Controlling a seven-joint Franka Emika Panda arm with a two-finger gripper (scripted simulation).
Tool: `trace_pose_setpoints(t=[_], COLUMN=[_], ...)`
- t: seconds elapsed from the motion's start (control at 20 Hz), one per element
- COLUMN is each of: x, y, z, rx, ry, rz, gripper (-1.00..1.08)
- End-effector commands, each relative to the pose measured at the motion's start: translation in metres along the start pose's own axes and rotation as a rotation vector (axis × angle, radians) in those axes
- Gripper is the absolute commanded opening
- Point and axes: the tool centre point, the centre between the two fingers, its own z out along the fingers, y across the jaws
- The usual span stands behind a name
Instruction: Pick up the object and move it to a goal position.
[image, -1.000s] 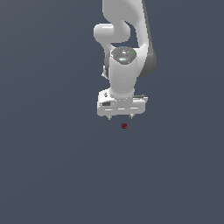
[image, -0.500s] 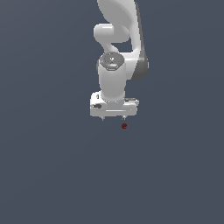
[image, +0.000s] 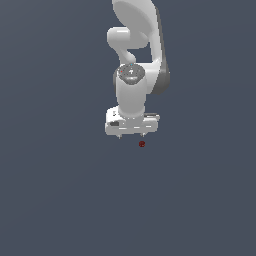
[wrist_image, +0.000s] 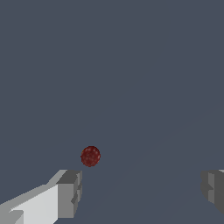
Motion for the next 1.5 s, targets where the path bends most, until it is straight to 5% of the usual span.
trace_pose_setpoints(t=[0.0, 0.75, 1.45], x=[-0.002, -0.029, -0.035], y=[-0.005, -0.052, -0.059], z=[0.008, 0.077, 0.095], rx=[-0.004, -0.026, -0.026], ry=[0.000, 0.011, 0.012], rz=[-0.045, -0.457, -0.522], gripper=[1.00, 1.00, 1.00])
